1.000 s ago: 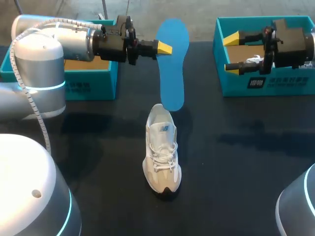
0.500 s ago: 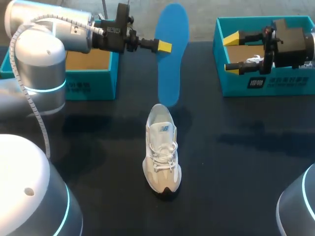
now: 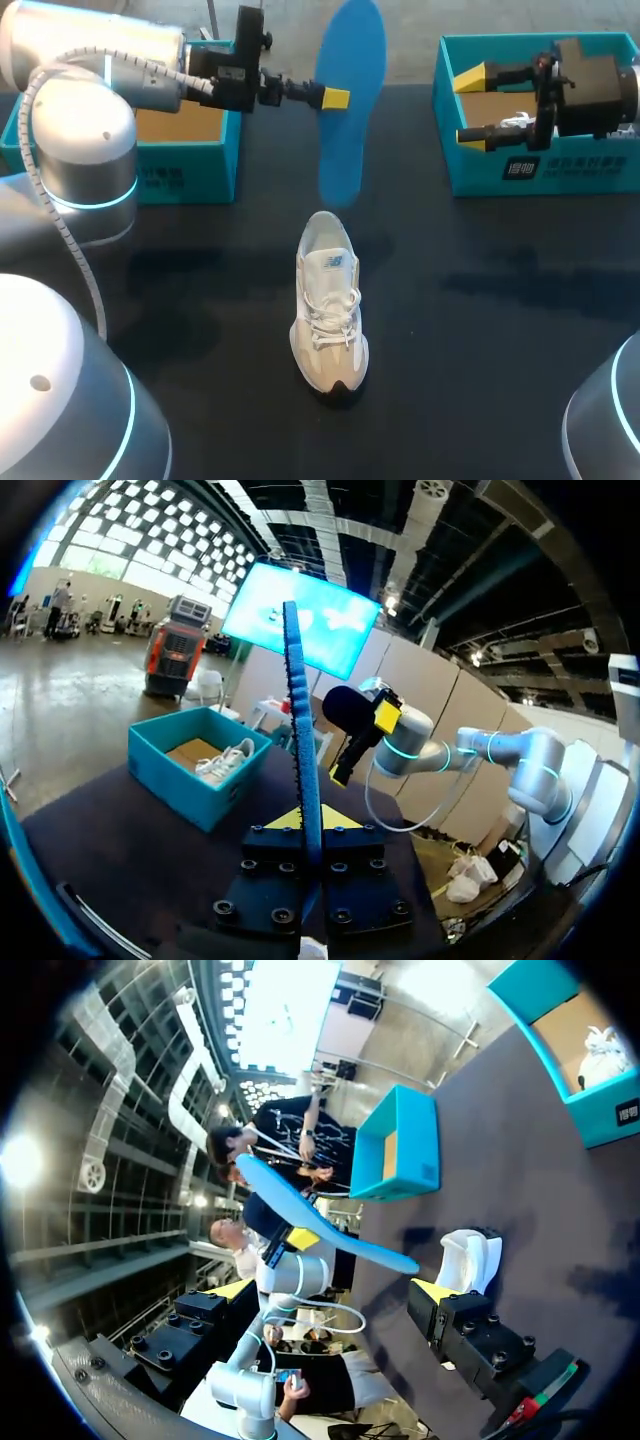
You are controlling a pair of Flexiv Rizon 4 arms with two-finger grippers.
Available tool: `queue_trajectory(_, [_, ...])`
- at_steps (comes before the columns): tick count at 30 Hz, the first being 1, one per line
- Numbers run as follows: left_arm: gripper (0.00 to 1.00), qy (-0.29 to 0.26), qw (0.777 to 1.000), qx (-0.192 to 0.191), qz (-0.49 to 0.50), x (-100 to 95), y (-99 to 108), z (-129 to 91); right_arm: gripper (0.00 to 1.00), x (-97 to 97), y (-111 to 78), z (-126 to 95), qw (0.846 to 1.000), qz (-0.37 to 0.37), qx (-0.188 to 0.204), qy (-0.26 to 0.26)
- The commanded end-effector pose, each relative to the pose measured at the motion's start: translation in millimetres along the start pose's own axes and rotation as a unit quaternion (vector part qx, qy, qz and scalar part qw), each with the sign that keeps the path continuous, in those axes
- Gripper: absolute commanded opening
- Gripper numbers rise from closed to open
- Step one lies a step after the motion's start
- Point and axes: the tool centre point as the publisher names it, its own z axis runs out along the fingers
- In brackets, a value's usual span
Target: Take the shoe out of the shoebox, open the shoe tongue, remove and reinsert the insole, then place the shoe into the shoebox
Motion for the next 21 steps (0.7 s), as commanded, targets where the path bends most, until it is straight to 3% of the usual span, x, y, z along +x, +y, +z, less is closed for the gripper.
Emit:
queue_trajectory(1, [0.00,-0.010,0.997,-0.006,0.078,3.7,2,-6,1.00,-0.2,-0.1,2,1.000,0.000,-0.001,-0.001])
queue_trajectory(6, [0.00,-0.038,0.984,-0.011,0.174,4.9,0,-10,1.00,-0.2,-0.1,2,1.000,0.000,-0.001,-0.001])
queue_trajectory(12, [0.00,-0.086,0.950,-0.032,0.299,5.1,-5,-13,1.00,-0.2,-0.1,2,1.000,0.000,-0.001,-0.001])
queue_trajectory(15, [0.00,-0.112,0.917,-0.048,0.379,3.5,-6,-15,1.00,-0.2,-0.1,2,1.000,0.000,-0.001,-0.001])
queue_trajectory(17, [0.00,-0.138,0.869,-0.077,0.470,-0.3,-4,-15,1.00,-0.2,-0.1,2,1.000,0.000,-0.001,-0.001])
queue_trajectory(21, [0.00,-0.157,0.818,-0.080,0.548,-5.8,-4,-13,1.00,-0.2,-0.1,2,1.000,0.000,-0.001,-0.001])
